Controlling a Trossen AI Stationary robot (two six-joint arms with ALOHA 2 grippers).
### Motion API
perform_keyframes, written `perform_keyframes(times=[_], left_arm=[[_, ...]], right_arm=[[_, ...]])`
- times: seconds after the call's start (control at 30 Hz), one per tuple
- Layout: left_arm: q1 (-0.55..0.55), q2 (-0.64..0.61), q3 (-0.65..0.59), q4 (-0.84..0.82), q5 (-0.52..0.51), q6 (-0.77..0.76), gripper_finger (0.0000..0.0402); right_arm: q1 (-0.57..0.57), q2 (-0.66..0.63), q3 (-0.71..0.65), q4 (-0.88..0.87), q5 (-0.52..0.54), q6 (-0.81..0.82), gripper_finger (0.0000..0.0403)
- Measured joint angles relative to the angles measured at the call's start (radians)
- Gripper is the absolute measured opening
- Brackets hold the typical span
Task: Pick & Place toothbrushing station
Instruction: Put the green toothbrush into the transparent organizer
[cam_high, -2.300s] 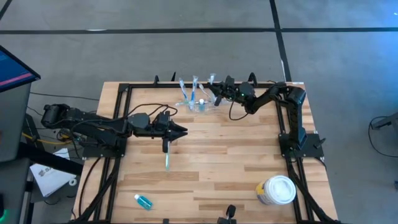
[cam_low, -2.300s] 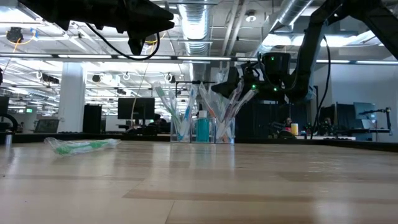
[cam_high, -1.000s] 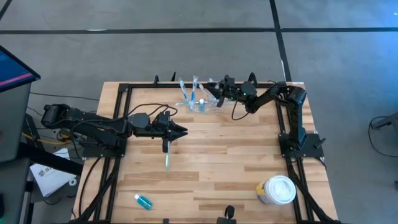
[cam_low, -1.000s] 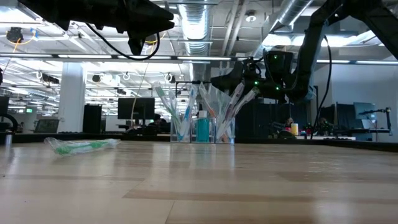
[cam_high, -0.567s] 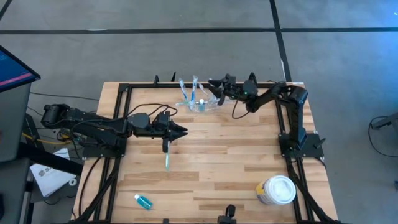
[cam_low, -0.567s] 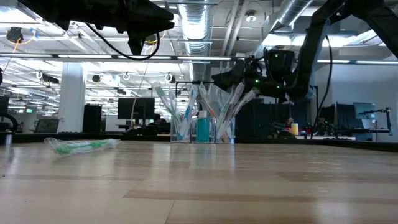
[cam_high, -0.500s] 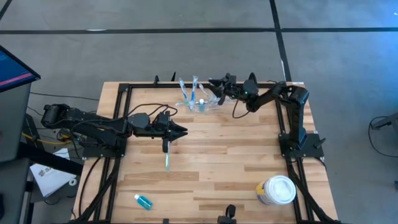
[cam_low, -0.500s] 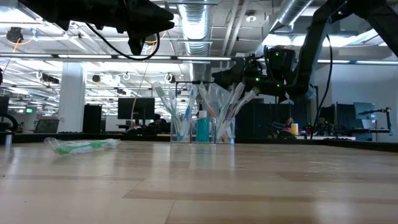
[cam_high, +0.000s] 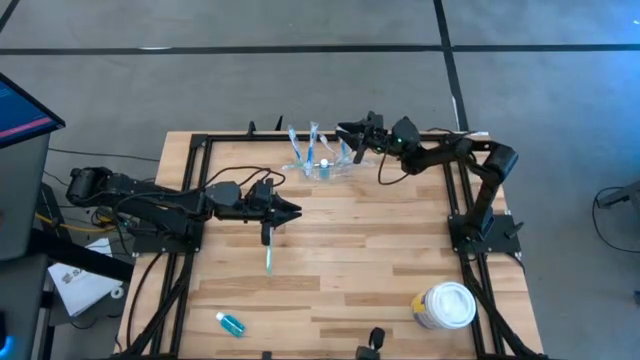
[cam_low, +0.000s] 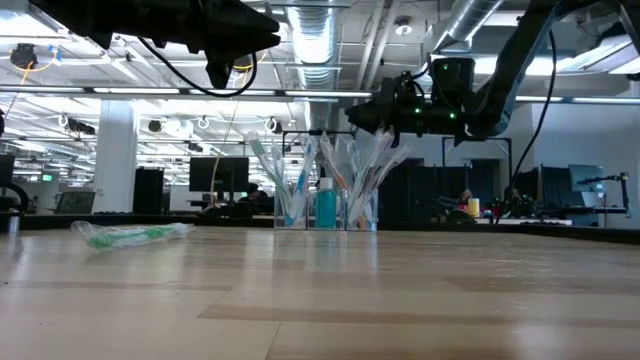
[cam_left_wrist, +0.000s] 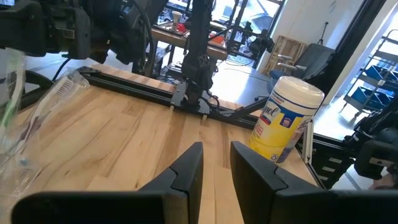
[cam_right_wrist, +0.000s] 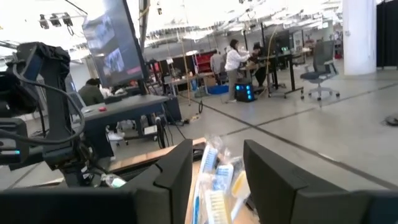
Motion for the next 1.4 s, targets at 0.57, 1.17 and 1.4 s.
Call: perform_keyframes(times=[0.57, 1.17, 1.4], left_arm=[[0.0, 0.0, 0.0, 0.0, 0.0, 0.002, 0.0076], [0.0, 0.0, 0.0, 0.0, 0.0, 0.002, 0.0076], [0.0, 0.0, 0.0, 0.0, 0.0, 0.002, 0.0076]], right_arm=[[0.001, -0.012, 0.009, -0.06, 0.042, -0.037, 0.0042], [0.029, -0.012, 0.034, -0.153, 0.093, -0.115, 0.0004], [0.042, -0.012, 0.034, -0.177, 0.116, -0.134, 0.0002]])
